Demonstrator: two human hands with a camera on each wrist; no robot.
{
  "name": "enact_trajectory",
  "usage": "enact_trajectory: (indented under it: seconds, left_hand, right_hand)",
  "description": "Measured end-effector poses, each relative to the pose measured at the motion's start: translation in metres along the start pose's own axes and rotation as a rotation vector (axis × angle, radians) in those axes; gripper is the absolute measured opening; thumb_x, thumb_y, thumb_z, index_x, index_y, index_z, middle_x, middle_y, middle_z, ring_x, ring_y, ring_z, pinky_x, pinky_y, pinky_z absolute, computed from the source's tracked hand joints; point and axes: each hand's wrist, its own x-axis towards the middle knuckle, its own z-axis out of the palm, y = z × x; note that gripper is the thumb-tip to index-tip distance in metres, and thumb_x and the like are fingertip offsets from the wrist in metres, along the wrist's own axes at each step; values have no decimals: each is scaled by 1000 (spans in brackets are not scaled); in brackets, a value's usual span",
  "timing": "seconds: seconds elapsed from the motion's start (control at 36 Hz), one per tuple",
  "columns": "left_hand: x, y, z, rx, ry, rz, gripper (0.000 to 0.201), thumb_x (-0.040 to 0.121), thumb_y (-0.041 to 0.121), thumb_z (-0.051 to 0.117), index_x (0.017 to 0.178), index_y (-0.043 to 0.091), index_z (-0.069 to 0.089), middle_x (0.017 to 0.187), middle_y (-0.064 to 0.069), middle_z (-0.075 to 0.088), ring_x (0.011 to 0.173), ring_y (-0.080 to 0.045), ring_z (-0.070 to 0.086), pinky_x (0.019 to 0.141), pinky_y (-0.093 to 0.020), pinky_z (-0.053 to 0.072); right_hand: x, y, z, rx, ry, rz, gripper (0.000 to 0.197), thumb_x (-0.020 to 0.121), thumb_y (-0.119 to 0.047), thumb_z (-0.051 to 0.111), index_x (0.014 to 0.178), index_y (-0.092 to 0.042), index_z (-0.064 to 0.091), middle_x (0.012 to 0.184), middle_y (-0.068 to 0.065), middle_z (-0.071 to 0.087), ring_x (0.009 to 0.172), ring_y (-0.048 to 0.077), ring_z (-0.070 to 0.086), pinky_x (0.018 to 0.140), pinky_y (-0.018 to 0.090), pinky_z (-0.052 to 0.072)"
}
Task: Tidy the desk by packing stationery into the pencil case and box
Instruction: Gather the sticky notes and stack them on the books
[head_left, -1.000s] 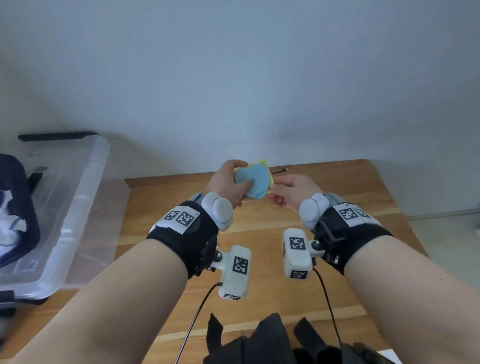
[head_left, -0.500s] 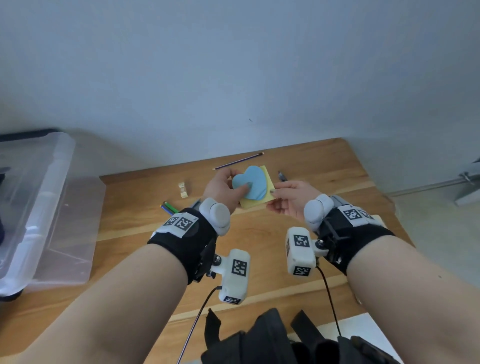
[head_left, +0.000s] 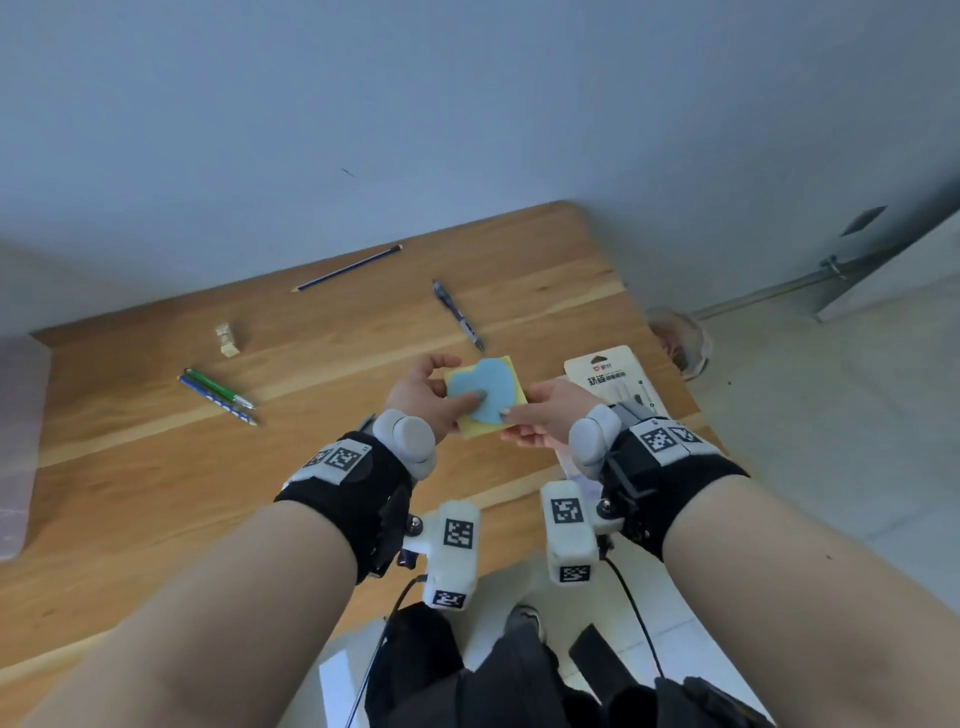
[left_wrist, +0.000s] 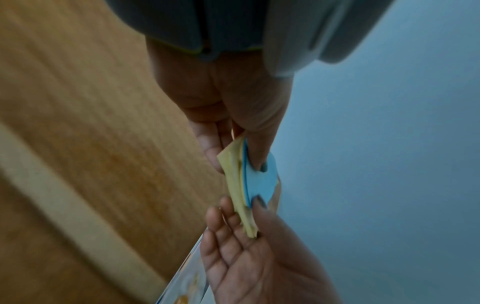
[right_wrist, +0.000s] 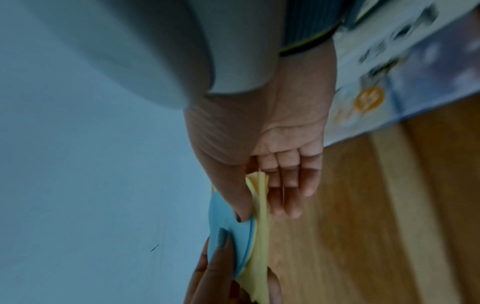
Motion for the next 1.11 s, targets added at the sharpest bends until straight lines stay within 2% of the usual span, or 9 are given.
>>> enact_trajectory:
  seconds: [0.08, 0.19, 0.31, 0.47, 0.67, 0.83, 0.92, 1.03, 1.11]
  left_hand:
    - [10, -7, -16, -44, -34, -90, 42, 79, 16, 76, 115, 18, 54, 86, -5, 65, 62, -15, 63, 44, -21, 53]
    - [29, -5, -23, -192, -35, -224, 51, 81, 11, 73, 126, 5, 51, 87, -6, 63, 65, -19, 64, 50, -28, 58]
    - [49, -5, -26, -235, -58, -317, 50, 83, 3, 70, 127, -2, 47, 78, -12, 60, 60, -20, 59, 53, -34, 59]
    - [67, -2, -18, -91, -99, -348, 38, 84, 3, 68, 119, 3, 52, 107, -16, 63, 79, -30, 67, 59, -37, 59]
    - [78, 7, 8, -54, -99, -360, 39, 86, 4, 66, 122, 2, 53, 107, -15, 63, 74, -26, 65, 59, -34, 60]
    - [81, 15, 22, -49, -57, -342, 42, 87, 5, 64, 128, 4, 55, 110, -17, 67, 92, -32, 67, 87, -44, 55]
    - [83, 23, 26, -30, -45, -327, 36, 89, 7, 61, 124, 6, 58, 103, -18, 69, 85, -29, 66, 86, -41, 56]
    - [82, 38, 39, -32, -77, -333, 23, 91, 10, 58, 113, 4, 63, 94, -16, 68, 80, -30, 65, 86, -43, 56]
    - [84, 48, 44, -51, -84, -335, 15, 93, 13, 57, 107, 7, 60, 85, -10, 61, 66, -22, 61, 74, -38, 58]
  right_hand:
    - [18, -4, 12, -121, 35, 16, 8, 85, -4, 65, 79, -6, 62, 57, 3, 64, 69, 17, 63, 73, 27, 51]
    - [35, -22, 14, -216, 78, 52, 10, 83, -5, 68, 75, -5, 62, 53, 5, 60, 65, 22, 60, 62, 26, 47]
    - [50, -37, 11, -434, 121, 81, 15, 85, -13, 66, 72, -9, 58, 59, 5, 57, 49, 14, 55, 49, 19, 45]
    - [69, -35, 12, -567, 128, 216, 22, 85, -21, 61, 69, -12, 49, 62, 5, 56, 51, 18, 55, 55, 22, 43]
    - [79, -27, -8, -612, 246, 268, 25, 69, -36, 65, 67, -10, 62, 75, 12, 69, 74, 29, 69, 73, 34, 52]
    - [87, -25, -28, -636, 272, 250, 43, 62, -38, 64, 83, -1, 71, 84, 15, 75, 77, 28, 72, 80, 44, 56]
    - [82, -36, -35, -697, 290, 224, 38, 66, -37, 66, 80, -1, 69, 82, 15, 74, 71, 26, 71, 73, 36, 56]
    - [63, -51, -57, -848, 370, 236, 31, 76, -38, 63, 63, -12, 50, 66, 5, 63, 54, 19, 53, 52, 22, 38]
    - [50, -58, -73, -944, 412, 262, 33, 81, -42, 57, 64, -16, 45, 58, 1, 50, 51, 17, 47, 49, 22, 32]
